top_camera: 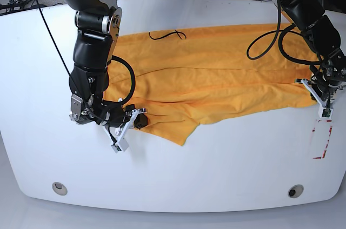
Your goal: Fold the T-shirt properly
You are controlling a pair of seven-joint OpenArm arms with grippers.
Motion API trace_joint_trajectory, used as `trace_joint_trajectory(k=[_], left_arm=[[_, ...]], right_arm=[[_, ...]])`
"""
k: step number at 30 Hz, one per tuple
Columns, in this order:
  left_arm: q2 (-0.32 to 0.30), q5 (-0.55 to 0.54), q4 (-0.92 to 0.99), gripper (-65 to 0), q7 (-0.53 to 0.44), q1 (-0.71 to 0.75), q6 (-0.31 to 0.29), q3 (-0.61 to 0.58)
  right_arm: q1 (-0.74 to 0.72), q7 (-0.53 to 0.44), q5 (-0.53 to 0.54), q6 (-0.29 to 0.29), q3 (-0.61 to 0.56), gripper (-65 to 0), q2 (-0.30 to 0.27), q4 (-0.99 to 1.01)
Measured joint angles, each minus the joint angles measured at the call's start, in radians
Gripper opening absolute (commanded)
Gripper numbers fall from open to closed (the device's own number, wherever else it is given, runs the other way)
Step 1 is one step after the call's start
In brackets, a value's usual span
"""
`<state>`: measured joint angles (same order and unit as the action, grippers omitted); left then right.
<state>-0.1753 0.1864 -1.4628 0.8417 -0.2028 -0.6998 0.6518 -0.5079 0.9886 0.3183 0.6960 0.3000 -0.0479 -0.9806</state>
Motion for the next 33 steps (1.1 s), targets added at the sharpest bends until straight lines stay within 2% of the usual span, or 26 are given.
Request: trace_joint_trajectory(k=[12, 17, 24, 29, 33], left_arm=[[-0.003, -0.006, -0.003, -65.0, -0.005, -0.085, 0.000, 0.003], [-0.003, -0.005, -0.008, -65.0, 0.001, -0.097, 0.000, 0.003], [-0.003, -0.006, -0.111, -65.0, 0.000, -0.097, -0.001, 0.003], [-0.003, -0.007, -0.167, -65.0, 0.001, -0.049, -0.001, 0.003], [-0.003, -0.006, -0.195, -65.0, 0.004, -0.014, -0.004, 0.005]], right_arm=[[-0.054, 0.013, 0.000, 0.000, 0.001, -65.0, -0.035, -0.106], [-0.062, 0.101, 0.016, 0.000, 0.000, -65.0, -0.050, -0.180], [-0.023, 0.233, 0.015, 0.001, 0.002, -65.0, -0.052, -0.366], [0.039, 0.275, 0.027, 0.001, 0.001, -65.0, -0.052, -0.462], [0.110, 0.283, 0.090, 0.001, 0.001, -65.0, -0.061, -0.518]])
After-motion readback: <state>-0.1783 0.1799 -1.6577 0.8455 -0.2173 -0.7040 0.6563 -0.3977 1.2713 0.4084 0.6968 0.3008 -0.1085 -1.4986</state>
